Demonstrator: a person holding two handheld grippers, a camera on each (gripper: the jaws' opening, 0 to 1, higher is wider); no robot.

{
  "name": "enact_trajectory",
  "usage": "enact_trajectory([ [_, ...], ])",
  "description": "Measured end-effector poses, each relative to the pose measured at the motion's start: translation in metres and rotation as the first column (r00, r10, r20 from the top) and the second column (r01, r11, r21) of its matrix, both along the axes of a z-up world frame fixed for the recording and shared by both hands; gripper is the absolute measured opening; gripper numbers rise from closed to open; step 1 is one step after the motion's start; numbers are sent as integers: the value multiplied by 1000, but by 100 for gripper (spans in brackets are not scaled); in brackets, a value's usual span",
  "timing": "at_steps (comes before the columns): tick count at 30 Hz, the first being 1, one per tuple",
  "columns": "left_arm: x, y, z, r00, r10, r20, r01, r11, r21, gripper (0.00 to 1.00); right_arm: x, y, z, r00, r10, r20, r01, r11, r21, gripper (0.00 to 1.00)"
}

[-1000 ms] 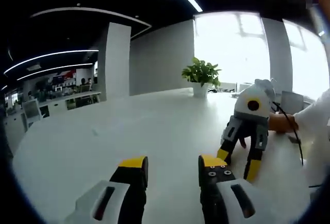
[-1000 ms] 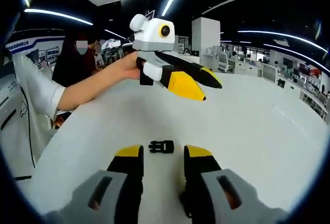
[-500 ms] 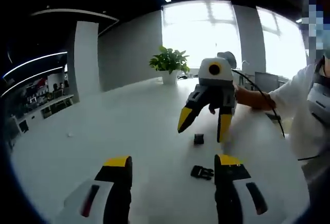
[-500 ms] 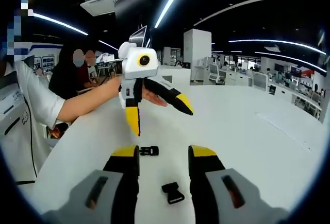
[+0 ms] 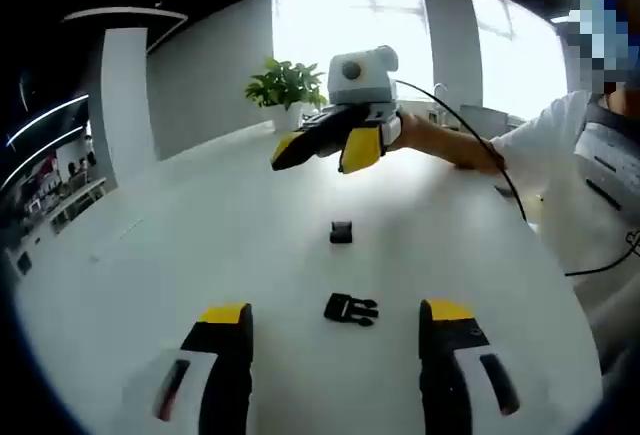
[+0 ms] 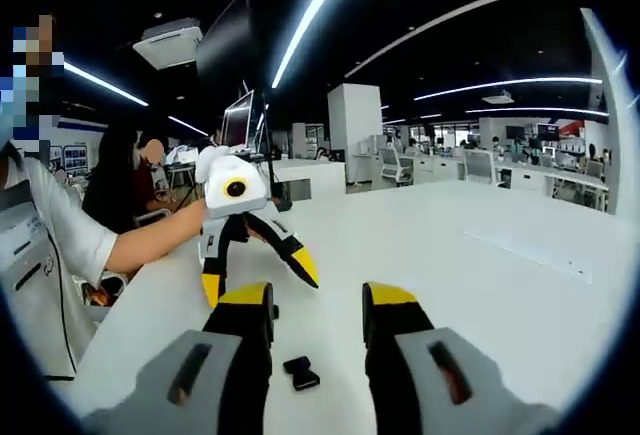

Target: Snap the two parts of the plastic buckle together until the buckle closes and remains connected.

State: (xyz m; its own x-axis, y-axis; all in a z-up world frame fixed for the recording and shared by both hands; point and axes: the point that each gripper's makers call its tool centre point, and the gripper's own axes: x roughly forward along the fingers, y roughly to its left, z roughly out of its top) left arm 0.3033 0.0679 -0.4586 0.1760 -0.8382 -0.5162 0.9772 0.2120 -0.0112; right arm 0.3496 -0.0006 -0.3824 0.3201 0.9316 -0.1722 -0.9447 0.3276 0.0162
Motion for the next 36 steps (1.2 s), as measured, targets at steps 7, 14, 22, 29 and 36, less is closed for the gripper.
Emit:
enact_trajectory([
  [7, -3, -1, -3, 1000, -7, -10, 7, 1000, 13, 45, 3, -5, 7, 1000, -20, 5, 19, 999, 26, 34],
  [14, -2, -2, -2, 1000, -9, -11, 9, 1000, 13, 25, 5, -8, 11, 999, -34, 6, 34, 999, 42, 32],
  [22, 0, 0, -1, 1000, 8, -21, -7, 1000, 29, 21, 5, -9, 13, 999, -37, 12, 37, 998, 47, 32],
  [29, 21, 7, 15, 993, 119, -4, -120, 992, -39, 20, 5, -10, 14, 999, -46, 11, 46, 998, 50, 31],
  [36, 51, 23, 19, 949, 315, -2, -314, 947, -61, 20, 6, -11, 13, 998, -57, 7, 56, 997, 49, 31],
])
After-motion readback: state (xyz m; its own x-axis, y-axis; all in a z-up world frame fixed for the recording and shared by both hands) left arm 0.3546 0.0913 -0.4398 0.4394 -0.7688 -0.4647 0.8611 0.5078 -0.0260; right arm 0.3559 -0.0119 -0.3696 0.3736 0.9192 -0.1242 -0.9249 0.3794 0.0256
